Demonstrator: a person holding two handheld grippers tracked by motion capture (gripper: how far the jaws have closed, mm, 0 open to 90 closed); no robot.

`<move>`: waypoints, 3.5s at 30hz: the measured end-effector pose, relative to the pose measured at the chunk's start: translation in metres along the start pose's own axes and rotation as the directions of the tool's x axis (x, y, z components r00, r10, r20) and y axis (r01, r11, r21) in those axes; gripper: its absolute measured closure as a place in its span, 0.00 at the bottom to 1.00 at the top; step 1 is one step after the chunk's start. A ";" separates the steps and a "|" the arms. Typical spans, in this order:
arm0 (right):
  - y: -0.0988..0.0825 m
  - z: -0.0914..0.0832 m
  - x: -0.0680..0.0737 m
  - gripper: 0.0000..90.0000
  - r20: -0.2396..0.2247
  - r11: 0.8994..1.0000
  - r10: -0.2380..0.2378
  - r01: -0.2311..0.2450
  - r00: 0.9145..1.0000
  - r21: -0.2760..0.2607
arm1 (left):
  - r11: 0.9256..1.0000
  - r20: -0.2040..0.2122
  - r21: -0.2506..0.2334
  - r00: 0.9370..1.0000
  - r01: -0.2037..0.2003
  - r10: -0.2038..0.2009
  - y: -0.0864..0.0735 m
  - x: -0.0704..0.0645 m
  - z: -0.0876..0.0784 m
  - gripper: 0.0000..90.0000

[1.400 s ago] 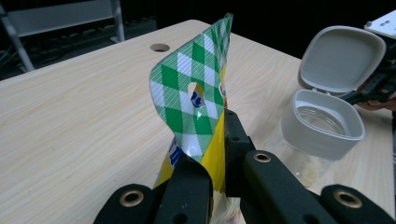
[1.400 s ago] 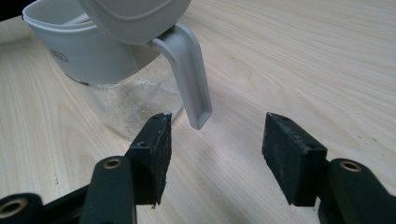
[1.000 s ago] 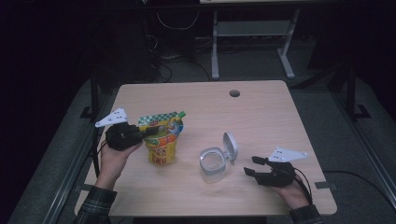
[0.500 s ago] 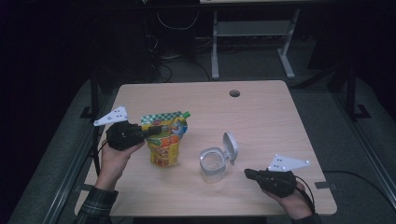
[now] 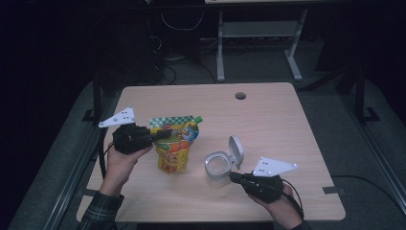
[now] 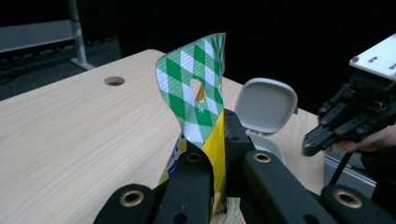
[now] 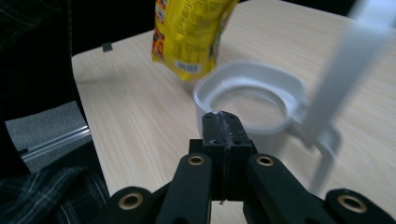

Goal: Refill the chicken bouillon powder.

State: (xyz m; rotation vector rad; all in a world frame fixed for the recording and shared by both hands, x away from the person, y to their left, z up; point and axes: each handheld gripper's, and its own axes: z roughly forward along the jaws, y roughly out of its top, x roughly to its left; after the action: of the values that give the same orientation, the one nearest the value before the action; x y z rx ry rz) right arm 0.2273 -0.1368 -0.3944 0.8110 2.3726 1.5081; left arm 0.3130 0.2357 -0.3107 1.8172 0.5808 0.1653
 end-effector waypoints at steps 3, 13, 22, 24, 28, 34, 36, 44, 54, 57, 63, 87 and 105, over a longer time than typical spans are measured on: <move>0.009 0.009 0.007 1.00 0.003 1.000 -0.009 0.009 1.000 -0.001 | 1.000 0.007 -0.004 1.000 -0.002 0.002 0.002 -0.002 -0.001 1.00; 0.027 0.045 0.017 1.00 0.011 0.999 -0.033 0.033 0.999 0.003 | 0.999 0.041 -0.034 0.999 -0.016 0.017 0.011 -0.007 -0.007 1.00; 0.037 0.070 0.019 1.00 0.031 0.998 -0.058 0.057 0.998 0.010 | 0.998 0.051 -0.058 0.998 -0.028 0.031 0.017 -0.012 -0.015 1.00; 0.039 0.074 0.019 1.00 0.024 0.998 -0.054 0.054 0.998 0.013 | 0.997 0.052 -0.066 0.998 -0.030 0.034 0.019 -0.014 -0.018 1.00; 0.041 0.080 0.018 1.00 0.034 0.999 -0.051 0.050 0.998 0.017 | 0.997 0.062 -0.069 0.997 -0.038 0.043 0.024 -0.016 -0.020 1.00; 0.047 0.085 0.019 1.00 0.043 0.999 -0.042 0.041 0.998 0.014 | 0.996 0.089 -0.075 0.995 -0.038 0.045 0.031 -0.018 -0.022 1.00; 0.050 0.087 0.019 1.00 0.046 0.999 -0.035 0.034 0.998 0.009 | 0.996 0.104 -0.084 0.994 -0.036 0.045 0.035 -0.020 -0.024 1.00; 0.059 0.091 0.020 1.00 0.044 0.999 -0.034 0.035 0.998 -0.004 | 0.994 0.126 -0.099 0.991 -0.044 0.056 0.046 -0.027 -0.030 1.00; 0.068 0.098 0.022 1.00 0.041 0.999 -0.029 0.030 0.999 -0.021 | 0.993 0.142 -0.109 0.988 -0.047 0.063 0.053 -0.031 -0.029 1.00; 0.068 0.099 0.025 1.00 0.035 0.999 -0.038 0.039 0.999 -0.021 | 0.994 0.146 -0.102 0.987 -0.045 0.060 0.055 -0.031 -0.025 1.00; 0.066 0.103 0.032 1.00 0.015 0.999 -0.043 0.043 0.999 -0.016 | 0.994 0.151 -0.093 0.987 -0.049 0.063 0.058 -0.032 -0.018 1.00; 0.049 0.122 0.054 1.00 -0.087 0.992 -0.112 0.107 0.990 -0.065 | 0.999 0.201 -0.019 0.978 -0.045 0.048 0.060 -0.036 0.024 1.00; 0.045 0.134 0.065 1.00 -0.131 0.982 -0.174 0.163 0.976 -0.090 | 0.997 0.171 0.068 0.985 -0.047 0.035 0.056 -0.033 0.047 1.00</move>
State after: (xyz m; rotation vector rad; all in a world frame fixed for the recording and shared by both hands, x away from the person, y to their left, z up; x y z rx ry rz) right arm 0.2500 0.0168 -0.4077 0.4876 2.3910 1.6223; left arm 0.3199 0.1680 -0.2686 1.8924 0.4342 0.0170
